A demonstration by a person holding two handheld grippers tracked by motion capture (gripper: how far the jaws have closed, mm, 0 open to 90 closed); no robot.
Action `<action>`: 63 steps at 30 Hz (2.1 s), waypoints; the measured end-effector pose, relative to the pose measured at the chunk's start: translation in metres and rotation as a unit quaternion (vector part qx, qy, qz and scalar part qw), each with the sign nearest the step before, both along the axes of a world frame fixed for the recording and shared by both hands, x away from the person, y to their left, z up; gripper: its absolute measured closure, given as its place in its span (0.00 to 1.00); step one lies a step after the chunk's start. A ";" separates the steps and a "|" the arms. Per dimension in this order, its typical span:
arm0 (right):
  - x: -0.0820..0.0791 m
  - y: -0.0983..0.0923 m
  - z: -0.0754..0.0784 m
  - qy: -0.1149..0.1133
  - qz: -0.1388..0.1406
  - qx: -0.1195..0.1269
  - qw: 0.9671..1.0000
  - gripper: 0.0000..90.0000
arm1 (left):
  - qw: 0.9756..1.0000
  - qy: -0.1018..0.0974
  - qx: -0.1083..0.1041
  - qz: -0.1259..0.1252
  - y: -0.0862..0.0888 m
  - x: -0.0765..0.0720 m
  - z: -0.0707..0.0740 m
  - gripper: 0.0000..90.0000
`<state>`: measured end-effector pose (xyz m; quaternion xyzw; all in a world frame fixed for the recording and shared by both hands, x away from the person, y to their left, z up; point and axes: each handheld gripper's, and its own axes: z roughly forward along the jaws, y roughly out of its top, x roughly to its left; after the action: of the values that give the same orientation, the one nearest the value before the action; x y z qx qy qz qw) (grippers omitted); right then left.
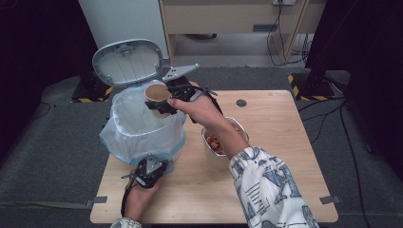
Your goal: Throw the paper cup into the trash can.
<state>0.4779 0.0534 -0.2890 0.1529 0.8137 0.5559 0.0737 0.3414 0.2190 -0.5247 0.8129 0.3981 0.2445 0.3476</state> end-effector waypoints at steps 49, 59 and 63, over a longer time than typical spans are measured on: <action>0.004 -0.027 -0.011 0.010 -0.031 0.002 0.999 0.12 | 1.000 0.000 0.000 0.000 0.000 0.000 0.000 0.98; 0.005 -0.044 -0.010 0.013 -0.049 0.006 0.999 0.11 | 1.000 0.000 0.000 0.000 0.000 0.000 0.000 0.98; 0.006 -0.052 -0.010 0.013 -0.055 0.009 0.998 0.11 | 1.000 0.000 0.000 0.000 0.000 0.000 0.000 0.98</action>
<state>0.4842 0.0018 -0.2986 0.2056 0.7998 0.5563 0.0926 0.3414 0.2190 -0.5247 0.8129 0.3980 0.2444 0.3479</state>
